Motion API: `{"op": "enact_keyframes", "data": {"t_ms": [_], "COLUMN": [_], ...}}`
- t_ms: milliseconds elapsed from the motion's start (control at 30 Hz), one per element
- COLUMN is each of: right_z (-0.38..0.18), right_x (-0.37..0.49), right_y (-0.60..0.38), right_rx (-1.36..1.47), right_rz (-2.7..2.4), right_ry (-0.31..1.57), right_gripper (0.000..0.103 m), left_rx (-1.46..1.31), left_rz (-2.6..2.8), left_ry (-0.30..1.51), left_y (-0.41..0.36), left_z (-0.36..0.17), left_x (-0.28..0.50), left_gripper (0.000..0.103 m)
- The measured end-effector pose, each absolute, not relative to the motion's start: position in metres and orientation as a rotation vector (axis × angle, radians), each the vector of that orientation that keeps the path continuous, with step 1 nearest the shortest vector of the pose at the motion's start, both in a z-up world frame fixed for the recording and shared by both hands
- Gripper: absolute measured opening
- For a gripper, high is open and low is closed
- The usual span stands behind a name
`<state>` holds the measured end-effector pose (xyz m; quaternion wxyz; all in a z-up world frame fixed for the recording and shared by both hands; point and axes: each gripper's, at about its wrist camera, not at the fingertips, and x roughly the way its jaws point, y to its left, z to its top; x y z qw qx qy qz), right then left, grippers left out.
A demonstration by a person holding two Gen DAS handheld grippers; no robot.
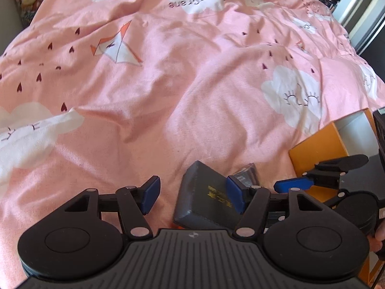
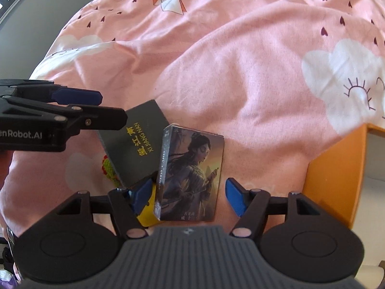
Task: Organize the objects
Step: 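Grasp the dark grey box with left gripper while right gripper grasps painted card box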
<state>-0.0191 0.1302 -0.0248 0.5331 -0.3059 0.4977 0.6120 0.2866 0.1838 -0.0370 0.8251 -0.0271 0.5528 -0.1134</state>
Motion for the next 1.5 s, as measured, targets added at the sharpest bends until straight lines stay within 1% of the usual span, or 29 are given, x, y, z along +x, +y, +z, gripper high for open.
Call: {"op": "enact_keyframes", "data": {"t_ms": [167, 300, 333, 400, 433, 500, 567, 700, 867, 1100, 1200, 1300, 1400, 1500], "right_z": [-0.037, -0.044, -0.045, -0.047, -0.047, -0.046, -0.045, -0.043, -0.039, -0.039, -0.037, -0.034, -0.026, -0.015], "right_x": [-0.016, -0.014, -0.014, -0.014, -0.014, -0.016, -0.017, -0.019, -0.025, -0.034, -0.038, -0.040, -0.043, -0.046], "right_y": [0.130, 0.129, 0.129, 0.130, 0.129, 0.128, 0.126, 0.123, 0.116, 0.111, 0.109, 0.105, 0.100, 0.092], "right_rx": [-0.731, -0.741, -0.741, -0.739, -0.741, -0.749, -0.758, -0.773, -0.800, -0.854, -0.873, -0.885, -0.882, -0.872], "right_rz": [1.449, 1.449, 1.452, 1.456, 1.452, 1.451, 1.453, 1.458, 1.467, 1.476, 1.480, 1.487, 1.501, 1.518], "right_ry": [1.244, 1.265, 1.270, 1.282, 1.283, 1.273, 1.263, 1.246, 1.212, 1.139, 1.107, 1.078, 1.046, 1.006], "right_gripper": [0.069, 0.069, 0.068, 0.064, 0.064, 0.063, 0.063, 0.063, 0.063, 0.063, 0.063, 0.063, 0.063, 0.063], "left_rx": [-0.197, -0.284, -0.306, -0.335, -0.347, -0.370, -0.387, -0.389, -0.424, -0.405, -0.419, -0.406, -0.380, -0.360], "left_rz": [-0.246, -0.245, -0.245, -0.251, -0.254, -0.260, -0.262, -0.249, -0.231, -0.220, -0.225, -0.222, -0.229, -0.225], "left_ry": [1.277, 1.316, 1.325, 1.340, 1.350, 1.366, 1.370, 1.383, 1.413, 1.457, 1.466, 1.451, 1.425, 1.397], "left_y": [0.202, 0.210, 0.212, 0.212, 0.211, 0.210, 0.209, 0.206, 0.207, 0.199, 0.199, 0.194, 0.186, 0.183], "left_z": [-0.060, -0.072, -0.075, -0.079, -0.081, -0.084, -0.084, -0.078, -0.068, -0.071, -0.073, -0.070, -0.062, -0.051], "left_x": [0.294, 0.294, 0.294, 0.294, 0.294, 0.292, 0.291, 0.287, 0.279, 0.264, 0.259, 0.249, 0.238, 0.229], "left_gripper": [0.073, 0.074, 0.073, 0.073, 0.073, 0.070, 0.064, 0.062, 0.053, 0.054, 0.053, 0.047, 0.038, 0.036]}}
